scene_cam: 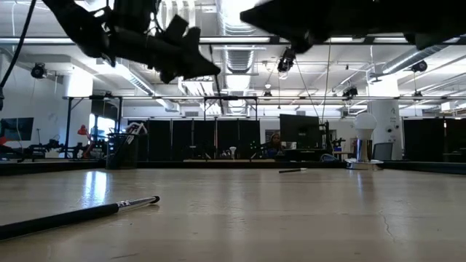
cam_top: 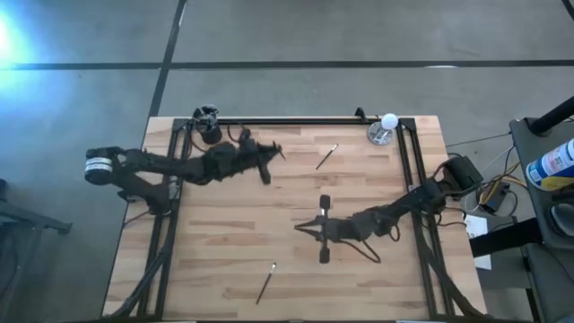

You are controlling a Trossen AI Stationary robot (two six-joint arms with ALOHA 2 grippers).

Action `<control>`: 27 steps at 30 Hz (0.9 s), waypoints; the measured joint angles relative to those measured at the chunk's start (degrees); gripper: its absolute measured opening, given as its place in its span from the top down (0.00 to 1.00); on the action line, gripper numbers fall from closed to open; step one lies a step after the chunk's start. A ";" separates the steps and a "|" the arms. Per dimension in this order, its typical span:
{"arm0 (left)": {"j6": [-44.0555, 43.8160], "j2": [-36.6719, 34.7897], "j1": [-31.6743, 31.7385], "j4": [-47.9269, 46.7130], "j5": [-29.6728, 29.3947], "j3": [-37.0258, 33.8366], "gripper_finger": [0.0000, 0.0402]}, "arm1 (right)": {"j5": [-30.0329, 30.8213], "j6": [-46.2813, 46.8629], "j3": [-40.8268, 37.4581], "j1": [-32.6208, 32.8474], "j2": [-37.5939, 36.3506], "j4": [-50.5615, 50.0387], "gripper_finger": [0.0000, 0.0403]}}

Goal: Pick & Place Makeup Supplies
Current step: Put the right makeup brush into the makeup holder

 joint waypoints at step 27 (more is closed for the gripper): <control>4.95 -16.69 24.91 -11.24 -7.30 -11.22 0.96 | 0.37 6.66 -8.03 -1.44 -0.07 3.68 0.98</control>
